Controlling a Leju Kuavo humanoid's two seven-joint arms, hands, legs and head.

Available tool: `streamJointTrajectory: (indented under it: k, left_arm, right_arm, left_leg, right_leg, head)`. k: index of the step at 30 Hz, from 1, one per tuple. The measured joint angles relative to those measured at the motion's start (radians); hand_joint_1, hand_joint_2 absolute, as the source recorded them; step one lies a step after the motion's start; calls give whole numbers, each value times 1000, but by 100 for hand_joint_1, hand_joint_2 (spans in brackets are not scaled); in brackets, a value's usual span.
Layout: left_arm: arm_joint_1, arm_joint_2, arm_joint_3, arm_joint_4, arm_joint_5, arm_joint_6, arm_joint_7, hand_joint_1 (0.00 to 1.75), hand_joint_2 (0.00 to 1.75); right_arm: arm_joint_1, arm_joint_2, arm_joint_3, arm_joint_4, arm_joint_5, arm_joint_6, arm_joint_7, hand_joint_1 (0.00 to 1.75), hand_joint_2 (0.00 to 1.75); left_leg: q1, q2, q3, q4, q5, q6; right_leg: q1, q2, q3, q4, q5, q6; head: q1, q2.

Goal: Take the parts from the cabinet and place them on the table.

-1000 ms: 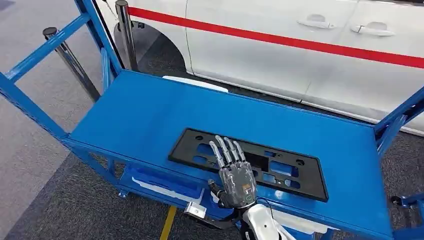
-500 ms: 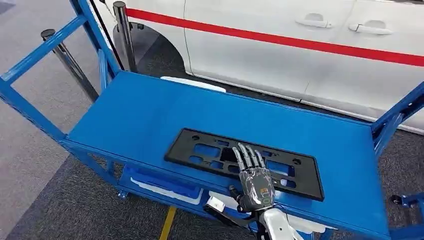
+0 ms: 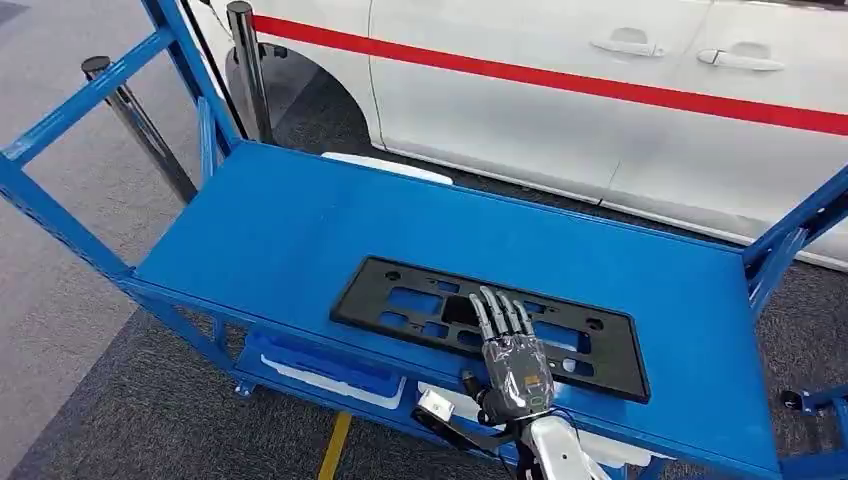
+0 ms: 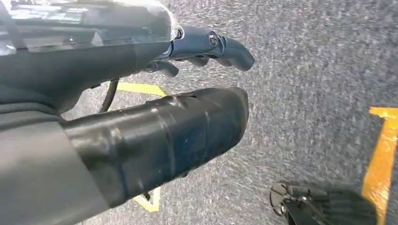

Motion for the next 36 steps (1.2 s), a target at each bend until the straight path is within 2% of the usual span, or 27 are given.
streamJointTrajectory:
  k: [1, 2, 4, 5, 6, 7, 8, 10, 11, 14, 15, 16, 17, 18, 20, 21, 22, 23, 25, 26, 27, 30, 31, 32, 33, 35, 36]
  left_arm:
    - [0, -1, 0, 0, 2, 1, -1, 0, 0]
    - [-1, -2, 0, 0, 3, 4, -4, 0, 0]
    - [-2, -2, 0, 0, 6, 12, -7, 0, 0]
    - [-2, -2, 1, 0, 11, 14, -8, 0, 0]
    - [-1, -2, 2, 0, 13, 15, -9, 0, 0]
    - [-2, -2, 2, 0, 14, 15, -9, 0, 0]
    - [-2, -3, 3, 0, 16, 15, -9, 0, 0]
    - [-2, -8, 8, 0, 18, 15, -8, 0, 0]
    - [-1, -8, 11, 0, 21, 15, -7, 0, 0]
    - [-3, -8, 18, 0, 26, 18, -5, 0, 0]
    - [-3, -8, 18, 0, 28, 18, -6, 0, 0]
    - [-3, -9, 19, 0, 29, 18, -10, 0, 0]
    - [-3, -10, 19, 0, 29, 18, -13, 0, 0]
    - [-3, -10, 19, 0, 29, 18, -18, 0, 0]
    - [-2, -10, 20, 0, 29, 19, -21, 0, 0]
    - [-1, -10, 21, 0, 31, 19, -22, 0, 0]
    - [1, -10, 21, 0, 32, 19, -23, 0, 0]
    - [2, -10, 23, 0, 33, 19, -23, 0, 0]
    - [0, -10, 24, 0, 34, 19, -23, 0, 0]
    - [0, -10, 24, 0, 34, 19, -22, 0, 0]
    - [-3, -10, 24, 0, 34, 19, -22, 0, 0]
    - [-3, -10, 26, 0, 35, 20, -21, 0, 0]
    - [-2, -11, 26, 0, 35, 20, -21, 0, 0]
    - [-3, -12, 26, 0, 35, 19, -21, 0, 0]
    - [-4, -12, 26, 0, 35, 20, -21, 0, 0]
    - [-3, -12, 26, 0, 35, 20, -20, 0, 0]
    - [-2, -11, 27, 0, 35, 20, -20, 0, 0]
  right_arm:
    - [0, -1, -3, 0, -2, 6, 1, 0, 175]
    - [-1, -2, -6, 0, -4, 9, 2, 0, 175]
    - [-3, -5, -10, 2, -11, 26, 3, 0, 175]
    - [-2, -6, -11, 4, -14, 31, 3, 0, 175]
    - [-2, -8, -11, 6, -14, 35, 4, 0, 175]
    - [-2, -8, -11, 9, -13, 41, 7, 0, 175]
    - [-2, -8, -13, 11, -8, 43, 12, 0, 175]
    - [-4, -9, -17, 13, 5, 45, 20, 0, 175]
    - [-7, -9, -17, 14, 8, 49, 23, 0, 175]
    - [-13, -9, -18, 18, 3, 111, 44, 0, 175]
    - [-19, -10, -18, 19, -3, 126, 45, 0, 175]
    - [-27, -10, -18, 21, -10, 140, 46, 0, 175]
    - [-34, -11, -18, 23, -17, 153, 45, 0, 175]
    - [-39, -11, -18, 26, -23, 159, 45, 0, 175]
    - [-43, -11, -18, 34, -32, 172, 45, 0, 175]
    - [-45, -12, -18, 37, -35, 175, 45, 0, 175]
    - [-48, -13, -18, 39, -36, 177, 44, 0, 175]
    - [-50, -13, -18, 41, -39, 182, 44, 0, 175]
    - [-57, -13, -18, 43, -41, 188, 44, 0, 175]
    - [-59, -14, -18, 44, -43, 191, 44, 0, 175]
    - [-61, -14, -18, 45, -45, 193, 45, 0, 175]
    - [-66, -16, -18, 50, -48, 200, 45, 0, 175]
    - [-68, -18, -18, 51, -49, 203, 45, 0, 175]
    - [-68, -23, -19, 52, -50, 204, 45, 0, 175]
    - [-70, -24, -19, 52, -51, 206, 45, 0, 175]
    - [-70, -25, -19, 56, -55, 211, 45, 0, 175]
    - [-71, -27, -19, 57, -56, 214, 45, 0, 175]
  left_leg:
    - [6, 4, 4, -7, 6, 8]
    - [6, 4, 4, -9, 8, 15]
    - [6, 5, 0, -9, 9, 18]
    - [6, 5, -2, -9, 9, 18]
    - [6, 5, -3, -8, 9, 18]
    - [6, 5, -2, -7, 9, 18]
    - [6, 4, 0, -6, 9, 17]
    - [7, 2, 3, -2, 5, 11]
    - [3, 2, 1, 1, 2, 6]
    - [1, 2, -2, -1, 3, -11]
    - [2, 3, 0, -3, 5, -18]
    - [5, 3, -4, 4, -4, -23]
    - [6, 3, -12, 33, -28, -26]
    - [6, 3, -40, 98, -70, -29]
    - [7, 3, -113, 260, -143, -35]
    - [7, 3, -137, 311, -154, -36]
    - [7, 3, -138, 315, -140, -36]
    - [7, 3, -116, 265, -103, -33]
    - [7, 3, -26, 85, -13, -26]
    - [6, 3, 6, 11, -5, -20]
    - [0, 3, 9, 2, -9, -17]
    - [-3, 2, 8, 3, -3, -4]
    - [6, 3, 12, -9, 5, 6]
    - [8, 5, 12, -14, 10, 11]
    - [8, 6, 9, -14, 12, 17]
    - [7, 8, 4, -13, 12, 19]
    - [7, 8, 3, -13, 12, 19]
  right_leg:
    - [-5, 1, -4, 8, -11, 5]
    - [-3, 0, -18, 42, -38, 8]
    - [-8, 0, -91, 198, -119, 15]
    - [-9, -1, -129, 277, -148, 18]
    - [-11, -1, -149, 318, -153, 19]
    - [-14, -1, -144, 308, -132, 20]
    - [-16, -2, -114, 245, -89, 20]
    - [-16, -4, -18, 55, 0, 14]
    - [-14, -4, 2, 12, -11, 11]
    - [-6, 0, -4, 6, -8, 1]
    - [-7, 1, -3, 3, -6, -5]
    - [-15, 0, 4, -7, 1, -16]
    - [-14, -2, 6, -10, 2, -21]
    - [-14, -4, 5, -9, 3, -27]
    - [-10, -6, 4, -9, 3, -28]
    - [-9, -6, 3, -8, 2, -28]
    - [-9, -5, 5, -7, 2, -29]
    - [-8, -4, 6, -6, 2, -29]
    - [-7, -2, 9, -4, 0, -27]
    - [-7, -2, 9, -2, -1, -25]
    - [1, 0, 6, 3, -4, -19]
    - [-3, 0, 8, -6, 4, -2]
    - [2, 1, 6, -3, 1, 4]
    - [-3, 1, 1, 15, -15, 9]
    - [-4, 0, -23, 64, -53, 14]
    - [-9, -1, -97, 224, -134, 21]
    - [-10, -1, -128, 290, -154, 24]
  head:
    - [0, 0]
    - [1, 0]
    - [2, 0]
    - [1, 0]
    - [1, 0]
    - [1, 0]
    - [1, 0]
    - [1, 0]
    - [2, 0]
    - [0, 0]
    - [1, 0]
    - [0, 0]
    - [0, 0]
    - [0, 0]
    - [0, 0]
    - [0, 0]
    - [0, 0]
    - [0, 0]
    - [0, 0]
    - [0, 0]
    - [0, 0]
    - [0, 0]
    - [0, 0]
    - [1, 0]
    - [3, 0]
    - [2, 0]
    - [2, 0]
